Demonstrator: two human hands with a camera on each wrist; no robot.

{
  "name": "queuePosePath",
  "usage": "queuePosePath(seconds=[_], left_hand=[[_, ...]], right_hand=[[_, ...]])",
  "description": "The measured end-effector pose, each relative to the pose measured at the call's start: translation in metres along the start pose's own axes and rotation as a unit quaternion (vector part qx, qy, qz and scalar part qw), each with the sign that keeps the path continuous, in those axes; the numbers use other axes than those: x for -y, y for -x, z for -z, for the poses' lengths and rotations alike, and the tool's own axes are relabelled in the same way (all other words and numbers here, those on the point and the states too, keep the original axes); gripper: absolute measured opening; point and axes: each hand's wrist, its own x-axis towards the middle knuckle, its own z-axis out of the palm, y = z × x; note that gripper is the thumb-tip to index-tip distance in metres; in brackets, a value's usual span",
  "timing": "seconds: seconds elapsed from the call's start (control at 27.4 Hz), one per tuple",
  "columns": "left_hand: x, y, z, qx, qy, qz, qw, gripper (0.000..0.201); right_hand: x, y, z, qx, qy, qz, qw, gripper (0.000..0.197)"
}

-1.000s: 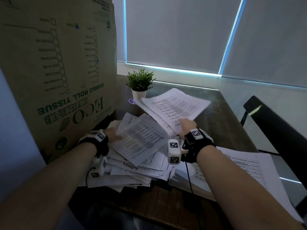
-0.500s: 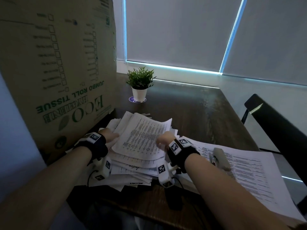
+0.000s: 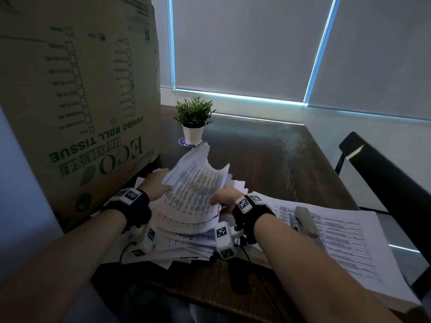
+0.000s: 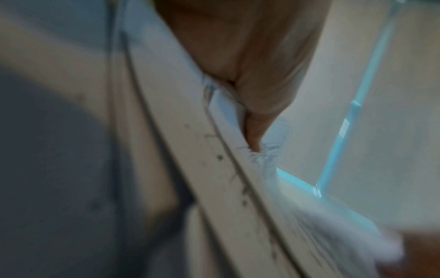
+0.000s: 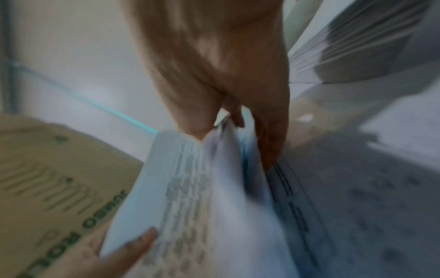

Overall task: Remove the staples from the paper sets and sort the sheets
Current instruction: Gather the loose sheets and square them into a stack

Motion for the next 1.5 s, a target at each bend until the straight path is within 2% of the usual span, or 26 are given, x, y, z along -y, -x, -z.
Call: queuePosePath(seconds=[0.11,0.22,0.26,0.33,0.37,0.44,0.51,0.55,0.62,0.69,0.77,0.84,0.88,0.91,0.99,1.02,1.1,1.17,1.32,1.39,1.46,1.5], left_hand=[[0.003,0.012,0.017,-0.018,0.174,0.019,0.984,0.048],[0.022,0.024,0.033,-0.034,0.257,0.067,0.964,0.052],[0.031,0.027,0.034,-0.042,0.292,0.082,0.952,0.053],[0.041,0.032,0.031,-0.017,0.383,0.131,0.914,0.055],[0.036,0.037,0.026,0.011,0.417,0.166,0.894,0.058],[0.021,0.044,0.012,0.067,0.436,0.196,0.876,0.051],[0.004,0.050,-0.001,0.092,0.428,0.168,0.883,0.034],[-0.001,0.051,-0.004,0.078,0.401,0.147,0.901,0.031],[0.002,0.042,0.004,-0.015,0.366,0.096,0.925,0.040],[0.001,0.031,0.027,-0.123,0.335,0.019,0.934,0.057],[-0.016,0.020,0.049,-0.169,0.301,-0.065,0.936,0.073],[-0.043,0.012,0.061,-0.182,0.331,-0.116,0.919,0.071],[-0.052,0.016,0.065,-0.183,0.350,-0.112,0.912,0.067],[-0.059,0.018,0.062,-0.182,0.369,-0.107,0.905,0.064],[-0.054,0.029,0.044,-0.151,0.362,-0.085,0.916,0.059],[-0.051,0.037,0.028,-0.136,0.347,-0.070,0.925,0.055],[-0.046,0.046,-0.003,-0.126,0.384,-0.050,0.913,0.051],[-0.055,0.049,-0.017,-0.149,0.411,-0.061,0.897,0.045],[-0.083,0.040,0.005,-0.244,0.406,-0.078,0.877,0.065],[-0.084,0.038,0.002,-0.270,0.422,-0.078,0.862,0.063],[-0.079,0.045,-0.015,-0.233,0.453,-0.054,0.859,0.051],[-0.077,0.045,-0.020,-0.211,0.465,-0.047,0.859,0.041]], right_hand=[[-0.009,-0.009,0.001,-0.093,-0.090,-0.025,0.991,0.059],[-0.008,0.003,0.013,-0.163,-0.089,-0.023,0.982,0.093],[-0.008,0.005,0.017,-0.134,-0.133,-0.022,0.982,0.102],[-0.008,0.007,0.019,0.010,-0.266,0.003,0.964,0.120],[-0.008,0.007,0.017,0.064,-0.274,0.010,0.959,0.120],[-0.005,0.011,0.010,0.134,-0.228,0.021,0.964,0.108],[-0.002,0.023,0.001,0.123,-0.145,0.045,0.981,0.089],[-0.003,0.025,0.001,0.090,-0.128,0.062,0.986,0.076],[-0.006,0.029,0.012,0.040,-0.165,0.100,0.980,0.051],[0.004,0.041,0.031,0.016,-0.243,0.180,0.953,0.039],[0.030,0.055,0.051,-0.018,-0.314,0.256,0.914,0.030],[0.052,0.065,0.069,-0.029,-0.342,0.306,0.888,0.031],[0.057,0.067,0.074,-0.034,-0.340,0.315,0.886,0.035],[0.054,0.065,0.079,-0.030,-0.333,0.311,0.890,0.044],[0.034,0.055,0.077,0.024,-0.314,0.282,0.906,0.065],[0.020,0.054,0.070,0.047,-0.296,0.264,0.917,0.070],[0.001,0.055,0.050,0.054,-0.272,0.243,0.930,0.058],[0.006,0.063,0.041,0.024,-0.287,0.239,0.927,0.044],[0.039,0.071,0.072,0.028,-0.330,0.290,0.898,0.038],[0.031,0.062,0.074,0.023,-0.324,0.265,0.908,0.039],[0.001,0.051,0.055,0.010,-0.314,0.229,0.921,0.040],[-0.010,0.048,0.047,0.002,-0.325,0.224,0.919,0.035]])
